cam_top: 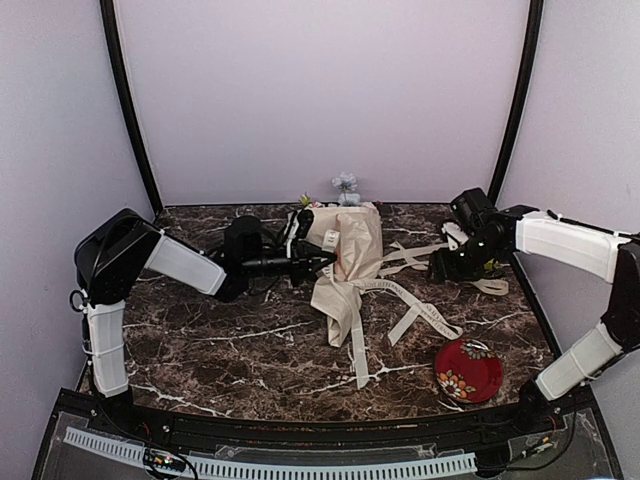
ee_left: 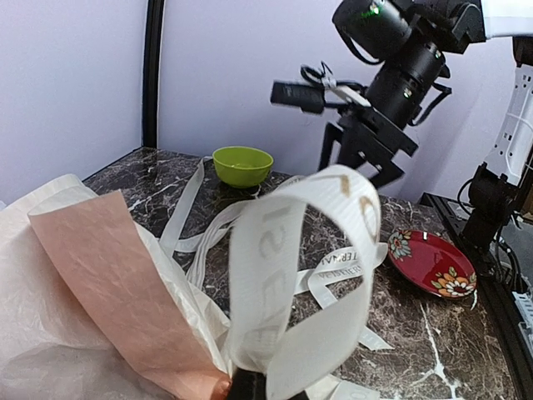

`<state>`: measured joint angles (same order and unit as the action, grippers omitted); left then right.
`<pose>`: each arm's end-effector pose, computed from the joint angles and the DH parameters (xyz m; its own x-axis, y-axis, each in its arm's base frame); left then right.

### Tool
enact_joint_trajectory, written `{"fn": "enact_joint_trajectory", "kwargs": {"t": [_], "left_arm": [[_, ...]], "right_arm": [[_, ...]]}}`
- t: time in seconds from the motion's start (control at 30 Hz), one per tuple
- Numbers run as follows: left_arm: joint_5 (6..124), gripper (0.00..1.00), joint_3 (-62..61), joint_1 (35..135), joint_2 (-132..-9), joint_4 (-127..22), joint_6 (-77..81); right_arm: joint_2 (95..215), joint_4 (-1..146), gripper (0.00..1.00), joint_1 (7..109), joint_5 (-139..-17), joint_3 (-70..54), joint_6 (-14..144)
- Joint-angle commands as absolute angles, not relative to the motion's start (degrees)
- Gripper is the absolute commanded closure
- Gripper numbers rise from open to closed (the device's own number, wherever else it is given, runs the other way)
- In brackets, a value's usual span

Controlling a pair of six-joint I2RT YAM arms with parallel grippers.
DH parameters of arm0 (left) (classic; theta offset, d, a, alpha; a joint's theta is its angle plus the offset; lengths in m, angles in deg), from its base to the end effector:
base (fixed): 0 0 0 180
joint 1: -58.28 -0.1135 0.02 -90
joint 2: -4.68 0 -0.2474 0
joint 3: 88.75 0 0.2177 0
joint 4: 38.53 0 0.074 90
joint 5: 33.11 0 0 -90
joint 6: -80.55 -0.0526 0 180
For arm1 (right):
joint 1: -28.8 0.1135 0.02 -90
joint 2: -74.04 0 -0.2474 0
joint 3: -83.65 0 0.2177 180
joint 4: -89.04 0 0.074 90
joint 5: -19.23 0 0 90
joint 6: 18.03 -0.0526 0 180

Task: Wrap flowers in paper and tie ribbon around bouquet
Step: Cross the half-tied ribbon over the folded bouquet.

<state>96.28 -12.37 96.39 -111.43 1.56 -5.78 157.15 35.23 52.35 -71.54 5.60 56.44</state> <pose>0.3027 -0.2799 0.1972 -0.0576 -0.0177 -0.9982 0.9746 0.2158 -0.0600 0.2496 0.1096 0.2315 -0.8647 -0.0848 -0.4950 -0.1810 0.9721 0.1495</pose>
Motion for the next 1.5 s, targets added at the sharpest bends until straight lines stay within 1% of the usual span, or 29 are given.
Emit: {"fn": "enact_joint_trajectory", "kwargs": {"t": [0.0,0.07,0.17,0.2,0.23,0.3,0.37,0.47,0.53,0.77,0.93,1.07,1.17,1.27,1.33,1.47], "left_arm": [[96.09,1.0,-13.5,96.22,-107.3,0.54,-7.83],[96.0,1.0,-13.73,96.28,-107.14,0.33,-8.21],[96.05,1.0,-13.82,96.31,-107.03,0.05,-8.35],[96.08,1.0,-13.86,96.28,-107.03,0.07,-8.43],[96.09,1.0,-13.82,96.35,-106.96,0.11,-8.59],[96.04,1.0,-13.77,96.42,-106.94,-0.11,-8.96],[95.87,1.0,-13.65,96.34,-106.91,-0.43,-9.28],[95.82,1.0,-13.4,96.35,-106.86,-1.19,-9.9],[95.88,1.0,-13.42,96.35,-106.64,-1.55,-10.46],[95.68,1.0,-14.97,96.34,-105.49,-0.79,-12.02],[98.72,1.0,-15.78,95.13,-105.83,4.88,-7.25],[98.9,1.0,-14.98,95.11,-106.4,2.87,-8.29],[98.9,1.0,-14.97,95.11,-106.41,2.48,-8.74],[98.9,1.0,-14.74,95.11,-106.25,2.22,-8.65],[100.2,1.0,-14.58,95.17,-106.11,1.72,-8.65],[100.4,1.0,-14.76,95.73,-105.65,0.47,-9.81]], "right_arm": [[157.73,28.88,0.3,53.06,-79.94,9.99,53.42],[158.38,28.49,0.27,53.06,-77.86,11.85,53.15],[160.13,28.92,0.26,53.05,-77.59,13.84,53.11],[160.59,29.26,0.27,53.04,-77.73,14.41,53.34],[161.03,29.77,0.31,53.08,-78.09,14.79,53.48],[161.84,31.38,0.41,53.06,-79.44,15.39,53.69],[162.44,32.83,0.57,53.07,-80.87,15.82,53.93],[163.51,33.84,0.85,53.08,-80.95,16.34,54.2],[163.64,33.65,0.99,53.06,-79.24,16.36,54.03],[158.18,29.24,1.0,52.68,-68.85,11.62,53.46],[153.63,27.63,1.0,51.89,-67.56,4.44,54.87],[152.9,28.43,1.0,51.33,-67.63,-4.13,56.57],[156.09,29.77,1.0,51.36,-70.16,-12.47,57.29],[161.58,31.38,1.0,52.0,-75.56,-23.27,56.44],[166.49,32.39,1.0,54.13,-76.21,-31.4,55.5],[177.31,33.62,1.0,61.67,-74.23,-50.5,54.46]]}}
